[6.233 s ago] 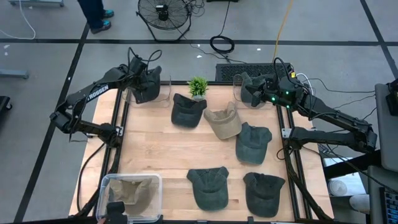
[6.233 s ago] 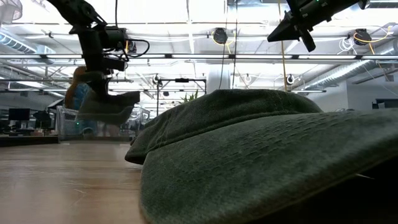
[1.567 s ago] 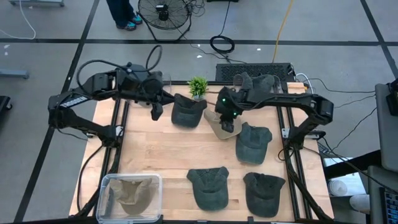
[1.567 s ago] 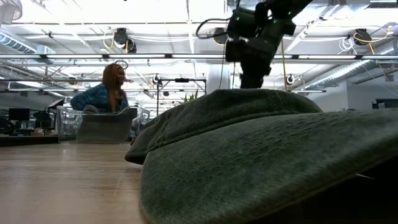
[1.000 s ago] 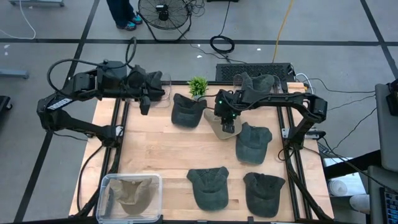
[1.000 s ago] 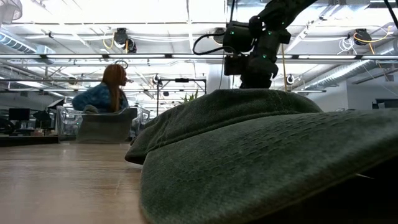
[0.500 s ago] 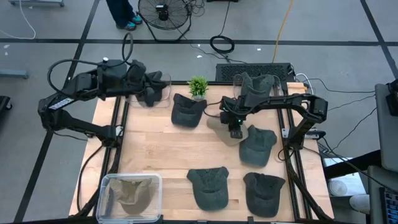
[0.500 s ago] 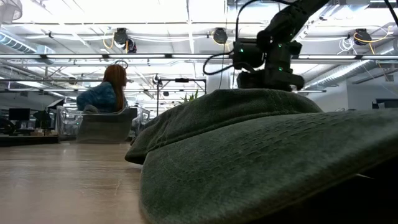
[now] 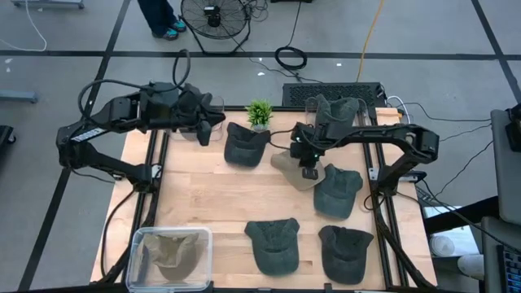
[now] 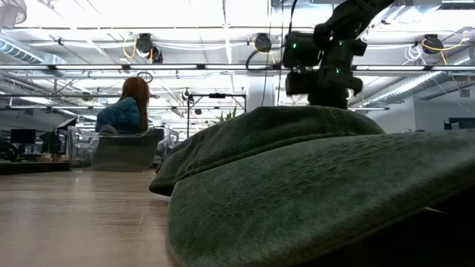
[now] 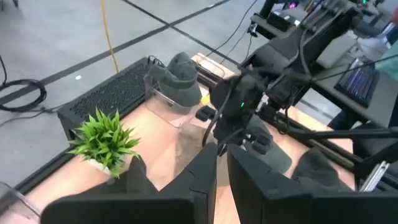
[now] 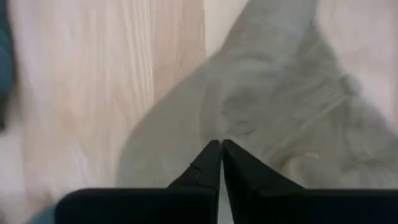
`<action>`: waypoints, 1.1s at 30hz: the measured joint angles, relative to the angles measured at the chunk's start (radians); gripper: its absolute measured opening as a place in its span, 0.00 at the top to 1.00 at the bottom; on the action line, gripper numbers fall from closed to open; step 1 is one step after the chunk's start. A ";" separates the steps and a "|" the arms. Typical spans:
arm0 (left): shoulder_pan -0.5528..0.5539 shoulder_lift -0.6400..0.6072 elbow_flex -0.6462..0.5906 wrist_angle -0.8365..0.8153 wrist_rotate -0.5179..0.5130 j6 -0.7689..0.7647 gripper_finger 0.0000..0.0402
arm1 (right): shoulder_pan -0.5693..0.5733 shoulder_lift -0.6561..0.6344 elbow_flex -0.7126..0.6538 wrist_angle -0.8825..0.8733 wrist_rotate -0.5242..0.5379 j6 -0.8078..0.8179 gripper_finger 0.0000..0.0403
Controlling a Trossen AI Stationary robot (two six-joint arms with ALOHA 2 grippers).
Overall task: Pick & Place hat
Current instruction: Put the brown cap into the transparent container
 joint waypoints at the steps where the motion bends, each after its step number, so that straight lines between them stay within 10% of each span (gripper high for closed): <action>1: 0.003 0.000 0.000 0.002 0.000 0.012 0.88 | 0.000 -0.014 0.000 0.019 0.000 0.029 0.98; 16: 0.051 -0.002 0.000 0.004 0.001 0.065 0.88 | 0.043 -0.106 0.001 0.439 -0.027 0.709 1.00; 33: 0.028 0.031 0.000 -0.050 0.072 -0.004 0.88 | 0.000 -0.098 0.001 0.085 0.006 -0.065 0.71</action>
